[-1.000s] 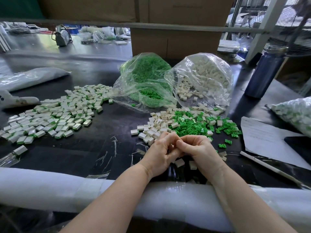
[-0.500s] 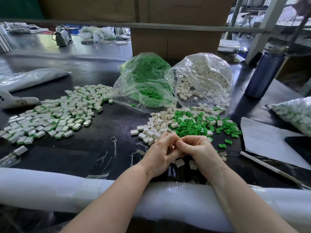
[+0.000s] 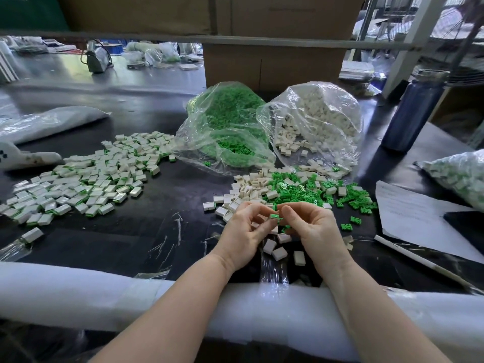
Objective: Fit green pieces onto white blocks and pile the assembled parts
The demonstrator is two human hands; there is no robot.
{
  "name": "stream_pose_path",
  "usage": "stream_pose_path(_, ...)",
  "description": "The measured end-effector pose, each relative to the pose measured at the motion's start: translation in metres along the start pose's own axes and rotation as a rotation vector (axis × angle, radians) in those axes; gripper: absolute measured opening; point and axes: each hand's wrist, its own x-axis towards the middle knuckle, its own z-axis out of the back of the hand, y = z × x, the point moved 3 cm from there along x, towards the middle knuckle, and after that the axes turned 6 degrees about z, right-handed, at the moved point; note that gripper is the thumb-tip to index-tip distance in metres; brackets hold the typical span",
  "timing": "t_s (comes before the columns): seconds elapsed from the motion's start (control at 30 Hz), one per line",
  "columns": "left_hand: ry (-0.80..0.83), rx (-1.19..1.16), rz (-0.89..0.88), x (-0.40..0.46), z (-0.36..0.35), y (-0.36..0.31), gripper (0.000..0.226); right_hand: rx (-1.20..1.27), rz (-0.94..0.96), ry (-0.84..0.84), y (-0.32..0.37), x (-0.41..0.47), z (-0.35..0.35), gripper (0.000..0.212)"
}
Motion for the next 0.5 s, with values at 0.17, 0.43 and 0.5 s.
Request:
stream_pose_path(0.17, -0.044, -0.113, 0.041, 0.0009, 0.0017, 0.0029, 0.014, -0.125, 0.051, -0.022, -0.0011, 0.0014, 0.0024, 0.020)
stream_pose_path(0.43, -0.080, -0.266, 0.049, -0.0008, 0.0026, 0.0009, 0.017, -0.209, 0.115, 0.041, 0.0036, -0.0014, -0.0021, 0.015)
stream_pose_path(0.5, -0.079, -0.253, 0.042, -0.0011, 0.0026, 0.0007, 0.016, -0.217, 0.126, 0.041, 0.0036, -0.0012, -0.0022, 0.015)
